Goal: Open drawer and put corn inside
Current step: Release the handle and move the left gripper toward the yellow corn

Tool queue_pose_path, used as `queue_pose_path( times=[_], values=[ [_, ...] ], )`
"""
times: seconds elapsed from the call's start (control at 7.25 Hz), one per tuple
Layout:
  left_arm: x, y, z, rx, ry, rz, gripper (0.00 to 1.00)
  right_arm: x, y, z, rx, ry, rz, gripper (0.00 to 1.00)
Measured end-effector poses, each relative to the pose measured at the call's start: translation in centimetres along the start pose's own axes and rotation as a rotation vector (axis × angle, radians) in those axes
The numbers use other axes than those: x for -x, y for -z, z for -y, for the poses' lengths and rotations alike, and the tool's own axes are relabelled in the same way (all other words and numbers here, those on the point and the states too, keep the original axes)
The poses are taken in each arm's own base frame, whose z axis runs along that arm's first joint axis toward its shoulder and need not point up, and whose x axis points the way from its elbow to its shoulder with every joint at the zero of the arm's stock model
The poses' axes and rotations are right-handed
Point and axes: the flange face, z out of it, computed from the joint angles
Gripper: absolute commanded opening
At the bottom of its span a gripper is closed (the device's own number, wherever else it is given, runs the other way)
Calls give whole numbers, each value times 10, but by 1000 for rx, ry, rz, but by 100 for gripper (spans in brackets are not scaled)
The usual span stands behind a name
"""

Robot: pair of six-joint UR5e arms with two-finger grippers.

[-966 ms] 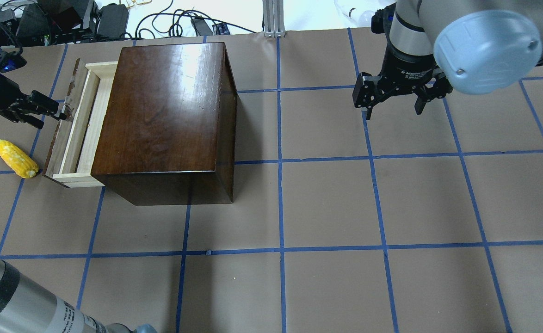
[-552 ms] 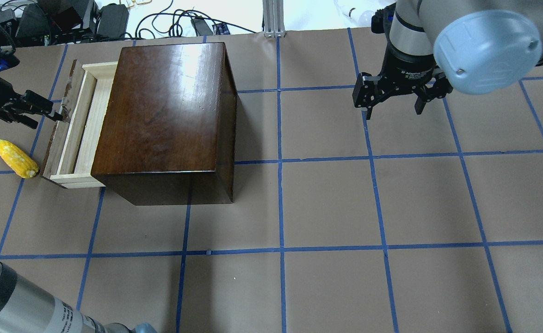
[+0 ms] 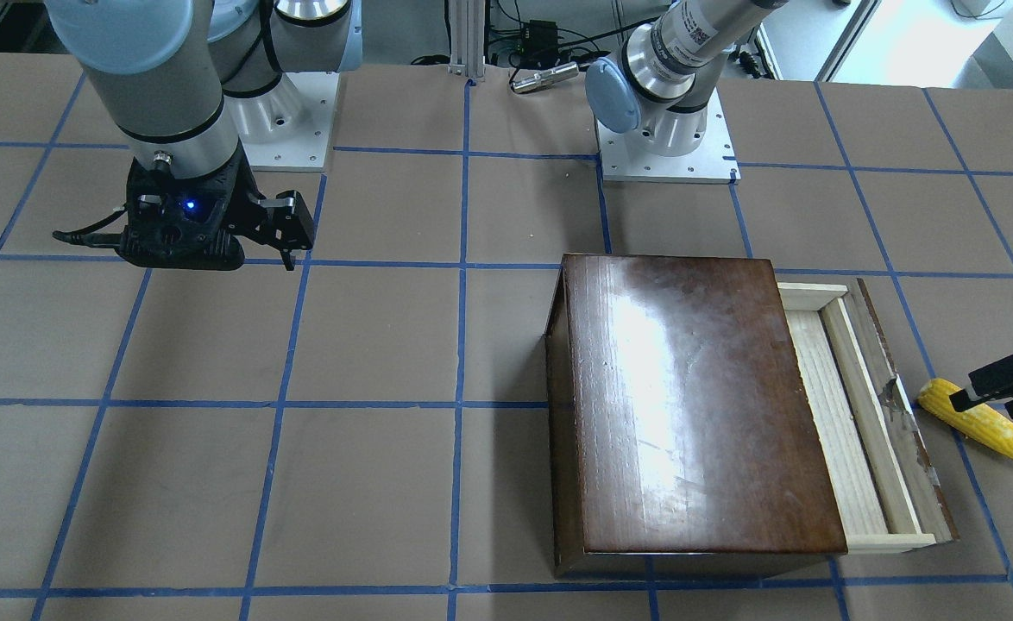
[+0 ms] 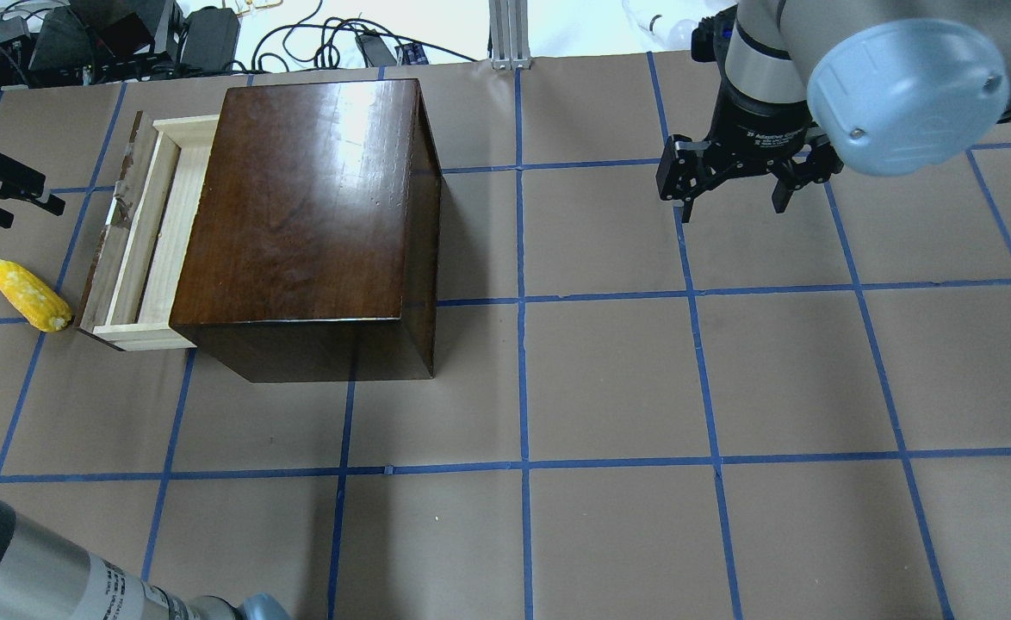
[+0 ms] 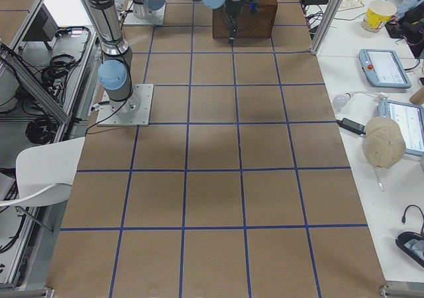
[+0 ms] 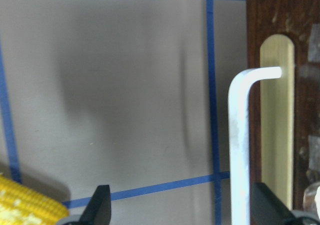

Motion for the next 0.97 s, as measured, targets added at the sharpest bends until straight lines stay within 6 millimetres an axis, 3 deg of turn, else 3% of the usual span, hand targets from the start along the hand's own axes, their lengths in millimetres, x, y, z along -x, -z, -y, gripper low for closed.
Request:
queue_pose_path(
  times=[0.28, 0.97],
  values=[
    [22, -2, -3, -26, 233, 13, 100, 0, 0, 0, 0, 0, 0, 100],
    [81, -53, -16, 8, 574, 127, 100, 0, 0, 0, 1, 0, 0, 100]
  ],
)
